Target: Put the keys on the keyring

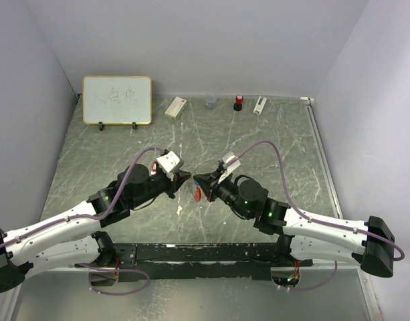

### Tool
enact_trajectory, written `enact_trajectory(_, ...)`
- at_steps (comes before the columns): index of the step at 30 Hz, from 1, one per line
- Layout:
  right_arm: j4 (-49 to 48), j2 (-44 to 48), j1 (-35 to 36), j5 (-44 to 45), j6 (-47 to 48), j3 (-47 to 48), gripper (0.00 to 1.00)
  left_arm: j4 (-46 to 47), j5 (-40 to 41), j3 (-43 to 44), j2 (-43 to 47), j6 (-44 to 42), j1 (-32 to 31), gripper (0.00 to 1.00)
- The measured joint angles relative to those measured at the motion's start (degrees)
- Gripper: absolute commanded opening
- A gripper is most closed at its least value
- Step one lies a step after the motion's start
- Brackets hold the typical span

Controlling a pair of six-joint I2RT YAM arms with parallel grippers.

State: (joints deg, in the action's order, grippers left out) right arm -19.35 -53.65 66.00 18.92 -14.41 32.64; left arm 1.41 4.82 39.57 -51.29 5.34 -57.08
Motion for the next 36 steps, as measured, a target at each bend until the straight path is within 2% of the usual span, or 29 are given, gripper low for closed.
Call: enact_trajectory(36,1.7,0.6,-0.1,5.1,-1.0,0.0,0.0,0.1,-3.0,0.0,0.0,-0.7,0.0,0.07)
